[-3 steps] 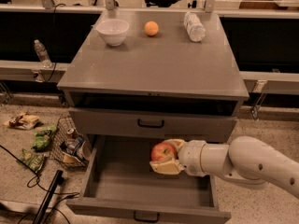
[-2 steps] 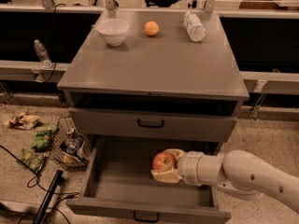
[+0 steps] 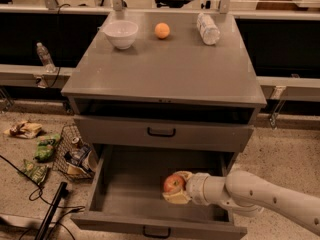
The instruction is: Place apple into middle drawer
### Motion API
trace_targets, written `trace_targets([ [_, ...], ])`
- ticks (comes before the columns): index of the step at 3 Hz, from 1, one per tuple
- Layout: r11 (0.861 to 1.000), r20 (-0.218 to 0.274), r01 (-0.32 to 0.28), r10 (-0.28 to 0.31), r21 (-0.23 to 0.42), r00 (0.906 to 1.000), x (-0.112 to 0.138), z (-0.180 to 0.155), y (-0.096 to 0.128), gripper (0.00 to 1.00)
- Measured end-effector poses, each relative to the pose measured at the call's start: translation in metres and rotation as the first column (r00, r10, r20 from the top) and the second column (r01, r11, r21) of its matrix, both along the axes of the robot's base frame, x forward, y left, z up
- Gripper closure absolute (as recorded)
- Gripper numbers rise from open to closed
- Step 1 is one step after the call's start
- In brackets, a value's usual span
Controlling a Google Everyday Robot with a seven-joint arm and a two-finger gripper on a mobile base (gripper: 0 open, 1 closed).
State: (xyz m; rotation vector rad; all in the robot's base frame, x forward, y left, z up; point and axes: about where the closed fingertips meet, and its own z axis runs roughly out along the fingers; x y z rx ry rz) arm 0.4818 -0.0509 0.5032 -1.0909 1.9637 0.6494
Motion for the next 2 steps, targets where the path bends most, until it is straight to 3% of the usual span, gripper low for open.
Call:
trace_targets([
  [1, 0.999, -0.020, 0.004, -0.005, -0.037, 0.9998, 0.007, -0.061, 0.004, 0.76],
  [2, 0.998, -0.034, 0.019, -0.021, -0.061, 0.9992, 0.011, -0.093, 0.007, 0.45],
])
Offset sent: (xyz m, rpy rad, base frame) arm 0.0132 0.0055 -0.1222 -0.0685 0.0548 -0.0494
